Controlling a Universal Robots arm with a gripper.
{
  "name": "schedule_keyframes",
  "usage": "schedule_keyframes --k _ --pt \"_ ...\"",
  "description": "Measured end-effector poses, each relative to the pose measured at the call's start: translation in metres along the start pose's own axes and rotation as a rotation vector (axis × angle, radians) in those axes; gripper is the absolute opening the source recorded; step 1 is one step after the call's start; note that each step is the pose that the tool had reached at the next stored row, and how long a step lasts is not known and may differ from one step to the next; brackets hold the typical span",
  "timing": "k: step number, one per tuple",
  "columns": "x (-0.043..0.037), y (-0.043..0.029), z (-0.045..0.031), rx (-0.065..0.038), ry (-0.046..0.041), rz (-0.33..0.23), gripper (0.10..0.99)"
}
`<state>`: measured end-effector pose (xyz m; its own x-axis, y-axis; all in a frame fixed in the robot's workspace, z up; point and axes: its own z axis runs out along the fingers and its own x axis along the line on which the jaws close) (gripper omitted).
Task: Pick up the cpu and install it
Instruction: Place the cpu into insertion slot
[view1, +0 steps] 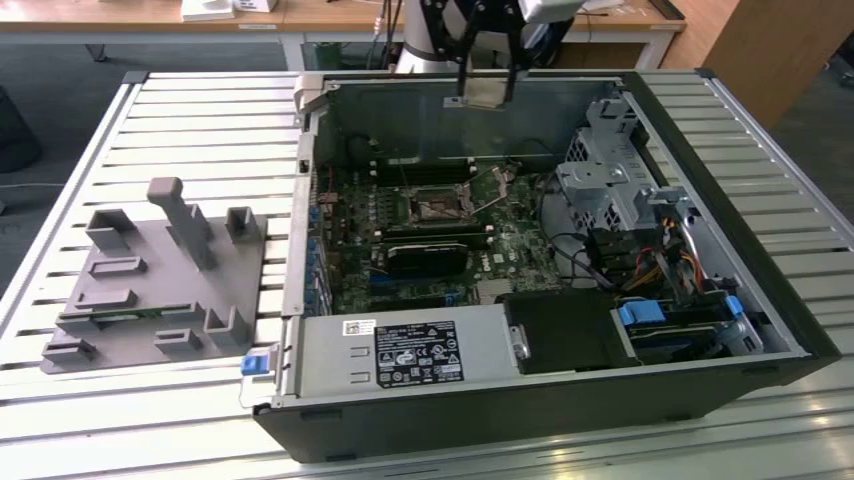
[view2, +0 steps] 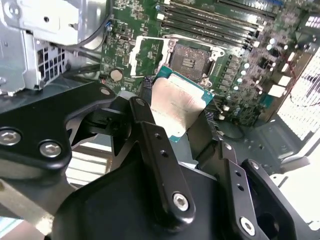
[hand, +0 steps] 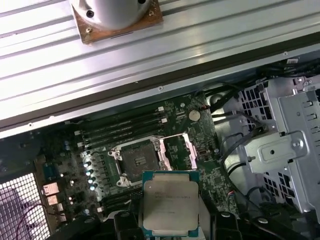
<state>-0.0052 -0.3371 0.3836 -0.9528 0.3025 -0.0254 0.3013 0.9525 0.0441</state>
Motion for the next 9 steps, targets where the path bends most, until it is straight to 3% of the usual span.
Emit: schedule_keyframes --k 9 --pt "0.0049 -0.0016 0.002 0.003 -0.0045 0.101 0.533"
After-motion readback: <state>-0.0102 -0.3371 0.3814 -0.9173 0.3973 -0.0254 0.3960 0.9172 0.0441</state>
